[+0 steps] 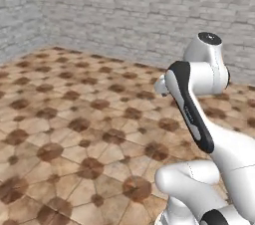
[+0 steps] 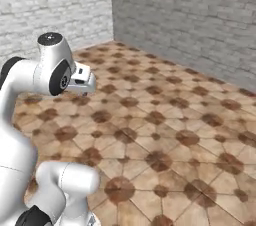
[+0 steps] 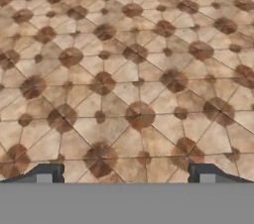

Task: Navigate to the sink.

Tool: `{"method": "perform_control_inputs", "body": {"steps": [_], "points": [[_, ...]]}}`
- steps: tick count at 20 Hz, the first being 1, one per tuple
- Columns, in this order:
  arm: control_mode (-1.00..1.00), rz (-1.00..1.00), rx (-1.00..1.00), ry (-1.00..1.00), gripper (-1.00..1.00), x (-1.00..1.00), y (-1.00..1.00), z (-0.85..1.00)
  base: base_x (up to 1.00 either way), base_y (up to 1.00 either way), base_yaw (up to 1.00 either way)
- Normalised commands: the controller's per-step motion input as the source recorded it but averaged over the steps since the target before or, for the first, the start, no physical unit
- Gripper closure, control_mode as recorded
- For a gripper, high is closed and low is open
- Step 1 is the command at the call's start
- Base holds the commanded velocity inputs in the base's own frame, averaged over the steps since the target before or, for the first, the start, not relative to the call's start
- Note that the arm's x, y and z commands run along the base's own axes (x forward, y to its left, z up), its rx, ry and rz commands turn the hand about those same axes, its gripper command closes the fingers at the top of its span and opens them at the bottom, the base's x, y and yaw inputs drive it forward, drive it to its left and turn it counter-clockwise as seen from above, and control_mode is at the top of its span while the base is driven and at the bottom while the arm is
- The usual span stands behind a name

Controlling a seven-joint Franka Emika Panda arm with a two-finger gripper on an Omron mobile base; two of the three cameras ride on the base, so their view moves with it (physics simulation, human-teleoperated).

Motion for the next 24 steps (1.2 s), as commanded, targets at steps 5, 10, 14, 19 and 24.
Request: {"method": "perform_control_inputs", "body": {"steps": [5,10,14,19,24], "points": [[1.00,0.00,0.00,0.00,-1.00,0.00,0.00,0.00,-0.01,-0.54,-0.76],[1.00,0.00,0.00,0.00,-1.00,0.00,0.00,0.00,0.00,-0.50,-0.76],[1.00,0.00,0.00,0.00,-1.00,0.00,0.00,0.00,0.00,-0.46,-0.75],[1.00,0.00,0.00,0.00,-1.00,0.00,0.00,0.00,0.00,-0.31,-0.71],[1.00,0.00,0.00,0.00,-1.00,0.00,0.00,0.00,0.00,-0.04,-0.67]]}}
